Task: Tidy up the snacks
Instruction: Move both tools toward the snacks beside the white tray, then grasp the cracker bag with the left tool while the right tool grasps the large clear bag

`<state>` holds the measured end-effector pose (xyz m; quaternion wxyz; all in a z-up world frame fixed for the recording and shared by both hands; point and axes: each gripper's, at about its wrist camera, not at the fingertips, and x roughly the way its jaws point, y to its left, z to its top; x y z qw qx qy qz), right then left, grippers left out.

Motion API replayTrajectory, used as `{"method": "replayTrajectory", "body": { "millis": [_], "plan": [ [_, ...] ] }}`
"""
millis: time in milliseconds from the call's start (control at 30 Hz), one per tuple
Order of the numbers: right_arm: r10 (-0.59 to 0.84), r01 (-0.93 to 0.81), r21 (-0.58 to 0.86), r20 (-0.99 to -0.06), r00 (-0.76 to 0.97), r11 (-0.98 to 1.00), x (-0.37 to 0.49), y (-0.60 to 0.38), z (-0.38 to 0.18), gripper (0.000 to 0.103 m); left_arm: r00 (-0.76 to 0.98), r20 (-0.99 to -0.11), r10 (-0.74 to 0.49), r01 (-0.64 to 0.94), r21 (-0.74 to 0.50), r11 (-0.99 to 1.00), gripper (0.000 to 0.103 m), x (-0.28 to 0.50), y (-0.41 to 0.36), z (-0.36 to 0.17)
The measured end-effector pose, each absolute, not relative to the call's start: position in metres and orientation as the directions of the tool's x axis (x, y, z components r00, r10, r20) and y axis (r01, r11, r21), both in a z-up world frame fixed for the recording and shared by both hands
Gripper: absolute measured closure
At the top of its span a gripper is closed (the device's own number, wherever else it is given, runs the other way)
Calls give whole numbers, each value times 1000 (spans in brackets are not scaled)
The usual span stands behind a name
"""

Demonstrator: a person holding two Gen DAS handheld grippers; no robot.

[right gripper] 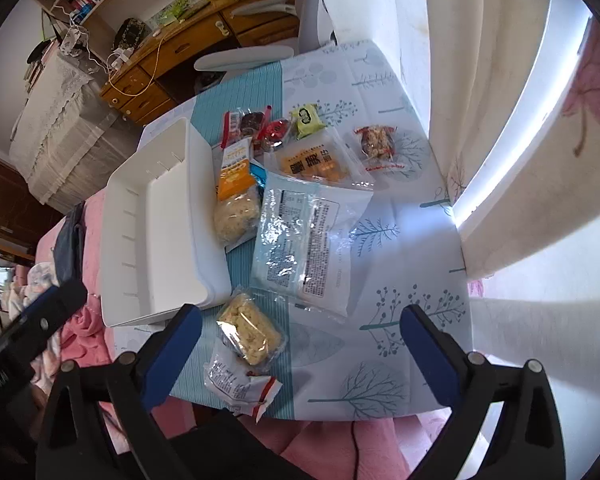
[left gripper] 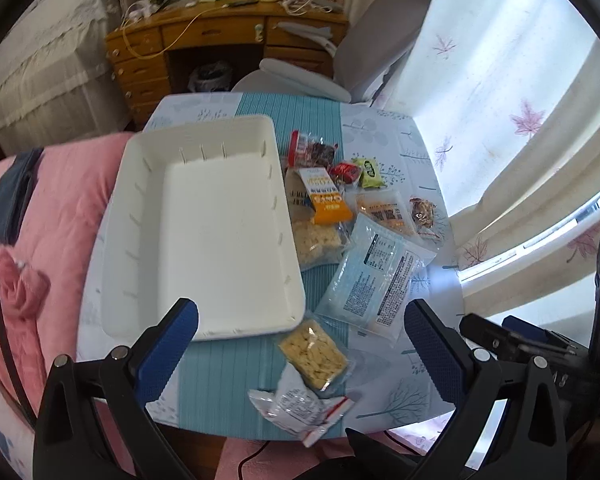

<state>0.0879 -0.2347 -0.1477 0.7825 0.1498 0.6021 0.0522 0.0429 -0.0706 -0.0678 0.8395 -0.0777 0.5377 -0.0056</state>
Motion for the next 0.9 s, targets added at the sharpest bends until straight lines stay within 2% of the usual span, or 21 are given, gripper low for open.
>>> {"method": "replayTrajectory", "body": {
  "millis": [233,433,700,900],
  "plan": [
    [403,115,422,-902,153,899,121,-266,-190,4,351,-934,-69,-236,-160,958,1,26,-84,-111],
    [462,144,469,-883,79,871,143,-270,-226,4,277,-957,-89,-354,-188,916,1,10,-85,-149],
    [454,116,458,-889,67,881,159,-265,-270,4,207,-971,-122,-490,-211,846,1,9,-79,-198],
    [494,62,503,-861,121,862,169,-263,-294,9,169,-979,-117,-535,-191,823,1,24,-84,-232]
  ]
}}
